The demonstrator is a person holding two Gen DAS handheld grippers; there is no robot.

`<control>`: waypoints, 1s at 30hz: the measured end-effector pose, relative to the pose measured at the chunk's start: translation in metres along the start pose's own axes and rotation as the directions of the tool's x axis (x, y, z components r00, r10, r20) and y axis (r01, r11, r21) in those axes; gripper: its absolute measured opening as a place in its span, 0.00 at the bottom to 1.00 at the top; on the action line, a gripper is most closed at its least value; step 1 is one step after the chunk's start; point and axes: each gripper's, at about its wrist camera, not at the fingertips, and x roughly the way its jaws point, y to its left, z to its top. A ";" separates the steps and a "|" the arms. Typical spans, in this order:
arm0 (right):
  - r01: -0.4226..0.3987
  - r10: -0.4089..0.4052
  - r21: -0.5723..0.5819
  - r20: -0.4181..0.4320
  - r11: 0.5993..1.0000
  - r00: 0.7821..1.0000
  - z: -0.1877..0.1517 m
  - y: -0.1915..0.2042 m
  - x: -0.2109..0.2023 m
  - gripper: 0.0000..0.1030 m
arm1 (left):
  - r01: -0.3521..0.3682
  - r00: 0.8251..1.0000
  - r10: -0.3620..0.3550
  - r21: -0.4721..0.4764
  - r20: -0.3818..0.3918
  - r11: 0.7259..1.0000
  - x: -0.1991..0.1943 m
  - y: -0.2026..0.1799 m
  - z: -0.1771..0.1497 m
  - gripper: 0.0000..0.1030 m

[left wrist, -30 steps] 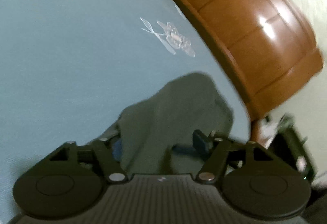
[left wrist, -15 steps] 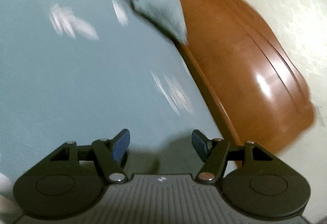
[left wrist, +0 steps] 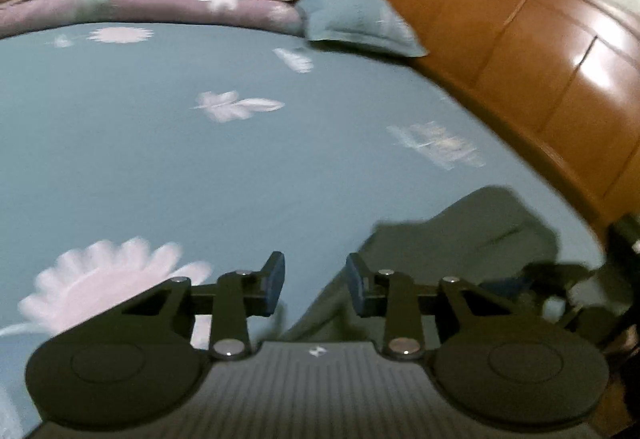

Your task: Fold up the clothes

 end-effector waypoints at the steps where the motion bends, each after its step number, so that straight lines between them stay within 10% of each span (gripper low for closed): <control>1: 0.002 -0.002 -0.003 -0.001 1.000 1.000 0.000 0.001 0.000 0.86 | -0.025 1.000 0.025 0.026 -0.006 0.999 -0.003 -0.001 -0.004 0.21; 13: 0.032 -0.032 -0.021 -0.018 0.999 0.999 0.002 0.007 0.002 0.87 | -0.043 0.992 0.080 0.343 -0.096 0.938 -0.001 -0.028 -0.028 0.22; 24: 0.064 -0.065 -0.037 -0.045 0.997 0.997 0.006 0.014 0.001 0.87 | -0.078 0.968 0.173 0.440 -0.181 0.894 0.011 -0.051 -0.034 0.10; 30: 0.077 -0.078 -0.022 -0.044 0.997 0.996 0.007 0.014 -0.002 0.87 | -0.068 0.971 0.131 0.295 -0.198 0.953 0.009 -0.035 -0.020 0.02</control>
